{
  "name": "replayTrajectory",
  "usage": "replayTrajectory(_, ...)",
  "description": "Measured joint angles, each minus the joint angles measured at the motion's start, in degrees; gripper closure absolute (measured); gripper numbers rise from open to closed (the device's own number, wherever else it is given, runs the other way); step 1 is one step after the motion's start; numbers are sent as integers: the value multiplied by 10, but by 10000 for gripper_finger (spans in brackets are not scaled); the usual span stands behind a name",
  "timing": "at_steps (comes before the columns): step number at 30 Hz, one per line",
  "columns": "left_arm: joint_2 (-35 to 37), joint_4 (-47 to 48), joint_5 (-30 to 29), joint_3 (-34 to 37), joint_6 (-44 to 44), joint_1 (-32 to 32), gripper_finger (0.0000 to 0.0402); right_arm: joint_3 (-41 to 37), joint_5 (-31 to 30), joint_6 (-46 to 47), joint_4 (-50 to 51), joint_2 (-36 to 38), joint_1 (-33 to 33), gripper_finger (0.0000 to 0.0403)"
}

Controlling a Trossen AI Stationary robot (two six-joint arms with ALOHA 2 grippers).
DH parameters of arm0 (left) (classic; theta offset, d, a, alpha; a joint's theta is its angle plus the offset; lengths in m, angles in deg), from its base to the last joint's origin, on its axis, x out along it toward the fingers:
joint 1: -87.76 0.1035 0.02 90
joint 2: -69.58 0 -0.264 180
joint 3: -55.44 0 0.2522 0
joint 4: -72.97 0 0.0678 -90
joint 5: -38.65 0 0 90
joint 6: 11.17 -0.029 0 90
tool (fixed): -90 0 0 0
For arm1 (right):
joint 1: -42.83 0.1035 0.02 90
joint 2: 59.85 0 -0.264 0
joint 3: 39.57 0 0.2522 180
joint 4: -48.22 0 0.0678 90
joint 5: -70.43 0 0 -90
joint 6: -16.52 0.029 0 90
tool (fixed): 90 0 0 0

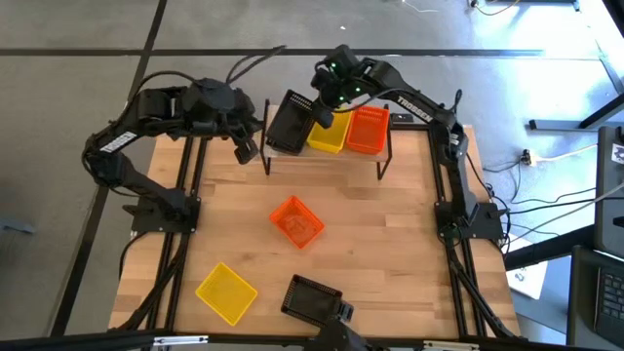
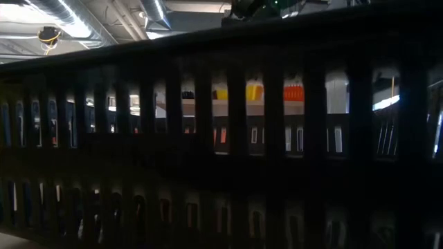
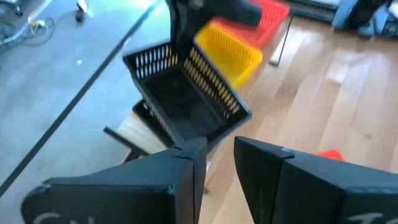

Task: Stack baskets on shelf by color
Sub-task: Stack the right black basket on the black basket on the shelf, then stack the orange basket on the orange baskets on the shelf

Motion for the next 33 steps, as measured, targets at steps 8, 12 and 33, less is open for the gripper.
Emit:
replayTrajectory(8, 2, 3, -12, 2, -2, 0, 327, 0, -21, -1, 0, -20, -5, 403)
replayTrajectory(12, 2, 3, -14, 2, -2, 0, 327, 0, -20, -4, 0, -23, -5, 403)
replayTrajectory(33, 2, 5, -38, 2, 3, 0, 327, 18, -20, -16, 10, -23, -5, 304)
